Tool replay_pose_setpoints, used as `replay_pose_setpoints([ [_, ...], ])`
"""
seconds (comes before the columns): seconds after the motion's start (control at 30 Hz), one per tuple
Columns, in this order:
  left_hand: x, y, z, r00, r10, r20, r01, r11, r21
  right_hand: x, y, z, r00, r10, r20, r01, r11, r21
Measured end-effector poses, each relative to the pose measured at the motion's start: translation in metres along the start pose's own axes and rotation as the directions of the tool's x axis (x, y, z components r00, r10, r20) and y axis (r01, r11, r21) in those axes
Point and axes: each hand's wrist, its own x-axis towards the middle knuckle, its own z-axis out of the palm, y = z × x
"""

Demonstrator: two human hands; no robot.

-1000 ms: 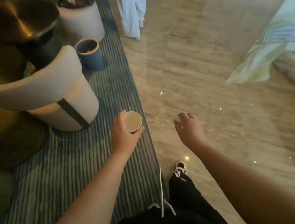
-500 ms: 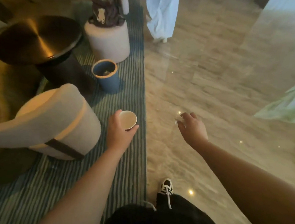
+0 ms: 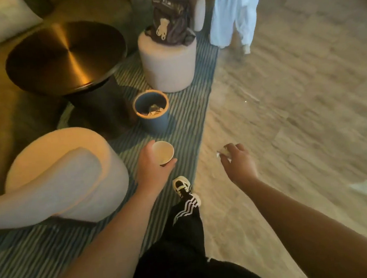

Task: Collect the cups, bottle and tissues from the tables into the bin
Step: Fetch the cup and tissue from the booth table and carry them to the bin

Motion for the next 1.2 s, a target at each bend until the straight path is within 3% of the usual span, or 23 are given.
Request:
replay_pose_setpoints([
  [0.3,0.252,0.021,0.033,0.981,-0.15,-0.124,0.145,0.988,-0.05,0.32,-0.071,-0.02,0.979,-0.175,0.102,0.181,0.982,-0.046],
  [0.57,0.378,0.025,0.053,0.899,-0.354,-0.257,0.349,0.935,-0.068,0.5,-0.132,-0.004,0.938,-0.273,0.215,0.287,0.957,-0.035],
  [0.73,0.436,0.014,0.092,0.73,-0.541,-0.417,0.541,0.831,-0.131,0.604,-0.161,0.036,0.815,-0.434,0.383,0.466,0.885,0.01],
  [0.9,0.509,0.02,0.139,0.514,-0.674,-0.531,0.667,0.703,-0.247,0.706,-0.195,0.063,0.594,-0.609,0.526,0.689,0.722,0.058],
  [1.1,0.559,0.028,0.164,0.395,-0.699,-0.595,0.731,0.632,-0.258,0.774,-0.216,0.077,0.428,-0.689,0.586,0.778,0.611,0.15],
  [1.2,0.577,0.02,0.172,0.346,-0.715,-0.607,0.74,0.606,-0.292,0.79,-0.218,0.096,0.403,-0.686,0.606,0.78,0.604,0.165],
])
